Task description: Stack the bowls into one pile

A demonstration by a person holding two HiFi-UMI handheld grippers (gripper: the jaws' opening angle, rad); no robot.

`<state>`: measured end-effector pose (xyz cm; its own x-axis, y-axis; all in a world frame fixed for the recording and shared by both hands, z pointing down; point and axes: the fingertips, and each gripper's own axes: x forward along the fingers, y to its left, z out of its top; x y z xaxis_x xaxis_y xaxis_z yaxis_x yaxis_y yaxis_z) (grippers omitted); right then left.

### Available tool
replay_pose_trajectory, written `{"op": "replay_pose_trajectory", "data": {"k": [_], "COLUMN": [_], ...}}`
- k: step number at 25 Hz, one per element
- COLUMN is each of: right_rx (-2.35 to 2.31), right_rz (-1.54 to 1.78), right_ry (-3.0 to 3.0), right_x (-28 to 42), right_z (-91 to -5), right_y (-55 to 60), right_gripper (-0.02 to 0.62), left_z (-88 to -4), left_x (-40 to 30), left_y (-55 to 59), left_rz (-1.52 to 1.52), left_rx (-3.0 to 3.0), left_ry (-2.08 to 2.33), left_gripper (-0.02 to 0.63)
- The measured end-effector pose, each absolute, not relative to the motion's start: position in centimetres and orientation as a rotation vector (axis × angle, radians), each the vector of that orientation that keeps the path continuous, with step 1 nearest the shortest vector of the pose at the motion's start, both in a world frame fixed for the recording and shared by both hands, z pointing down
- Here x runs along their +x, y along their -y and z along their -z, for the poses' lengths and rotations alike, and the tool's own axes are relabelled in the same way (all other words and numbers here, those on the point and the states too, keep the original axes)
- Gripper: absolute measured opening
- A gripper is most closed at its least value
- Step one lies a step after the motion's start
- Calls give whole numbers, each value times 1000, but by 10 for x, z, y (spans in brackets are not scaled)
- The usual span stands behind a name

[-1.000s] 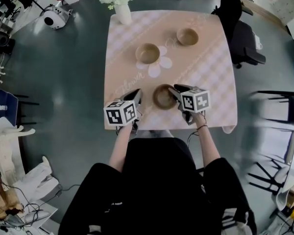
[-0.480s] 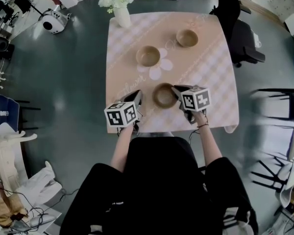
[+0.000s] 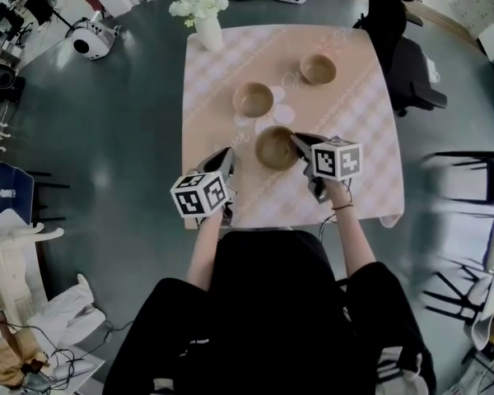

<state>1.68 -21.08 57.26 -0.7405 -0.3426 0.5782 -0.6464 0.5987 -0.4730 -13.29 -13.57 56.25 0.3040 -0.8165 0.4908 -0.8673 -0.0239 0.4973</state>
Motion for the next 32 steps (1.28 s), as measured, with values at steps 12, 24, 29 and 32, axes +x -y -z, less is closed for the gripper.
{"op": "replay_pose_trajectory", "data": {"k": [12,24,29,32], "right_rx": [940,1123,1130,1111], "right_rz": [-1013,-1010,-968,-934], "right_ry": [2482,2489,2458,2441], "right_x": [-6,-34,-47,-56], "right_z": [-544,-544,-555,-562], "right_y": [259,309,322,327], "right_gripper": [9,9,9,9], "left_z": [-541,-544,-551,-558], "left_x": [-147,-153,-154,-157], "left_y": [157,184,196,199], "left_rz": [-47,-53,-66,-78], "left_rx": [1881,1874,1857,1838], "left_ry": [1576,1613,1611,1605], "left_gripper": [-3,-3,-3,-3]}}
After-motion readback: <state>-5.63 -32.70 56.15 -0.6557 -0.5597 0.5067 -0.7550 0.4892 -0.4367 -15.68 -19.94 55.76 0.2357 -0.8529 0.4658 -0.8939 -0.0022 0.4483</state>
